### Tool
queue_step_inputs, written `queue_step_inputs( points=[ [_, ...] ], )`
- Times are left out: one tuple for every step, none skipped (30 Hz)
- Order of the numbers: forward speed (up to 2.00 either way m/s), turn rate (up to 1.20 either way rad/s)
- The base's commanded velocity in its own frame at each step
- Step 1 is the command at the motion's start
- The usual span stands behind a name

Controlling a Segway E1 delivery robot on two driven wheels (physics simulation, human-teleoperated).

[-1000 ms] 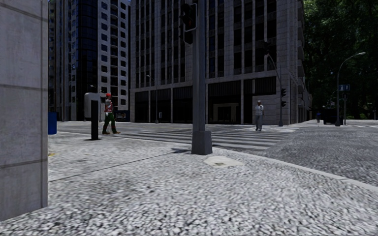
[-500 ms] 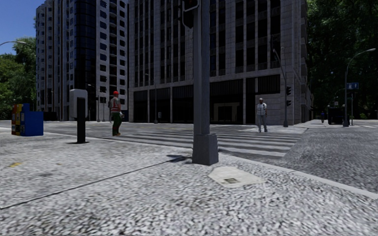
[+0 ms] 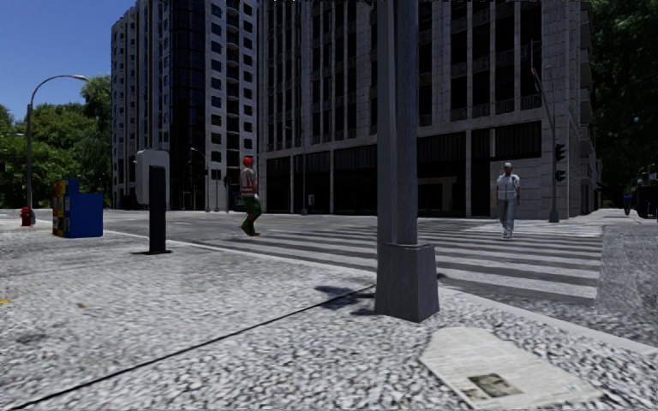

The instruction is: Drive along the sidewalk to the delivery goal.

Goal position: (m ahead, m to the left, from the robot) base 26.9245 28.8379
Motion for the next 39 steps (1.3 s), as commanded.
queue_step_inputs(
  points=[
    [1.73, 0.85],
    [1.73, 0.85],
    [1.73, 0.85],
    [1.73, 0.85],
    [1.73, 0.85],
    [1.73, 0.85],
    [1.73, 0.85],
    [1.73, 0.85],
    [1.73, 0.85],
    [1.73, 0.85],
    [1.73, 0.85],
    [1.73, 0.85],
    [1.73, 0.84],
    [1.73, 0.84],
    [1.73, 0.85],
    [1.73, 0.84],
    [1.73, 0.78],
    [1.73, 0.75],
    [1.73, 0.74],
    [1.73, 0.74],
    [1.73, 0.74],
    [1.73, 0.74],
    [1.73, 0.73],
    [1.73, 0.73],
    [1.73, 0.73],
    [1.73, 0.73],
    [1.73, 0.69],
    [1.73, 0.65],
    [1.73, 0.63],
    [1.73, 0.62],
    [1.73, 0.62],
    [1.73, 0.62],
    [1.73, 0.62],
    [1.73, 0.62],
    [1.73, 0.62],
    [1.73, 0.62],
    [1.73, 0.62],
    [1.73, 0.62],
    [1.73, 0.61]
  ],
)
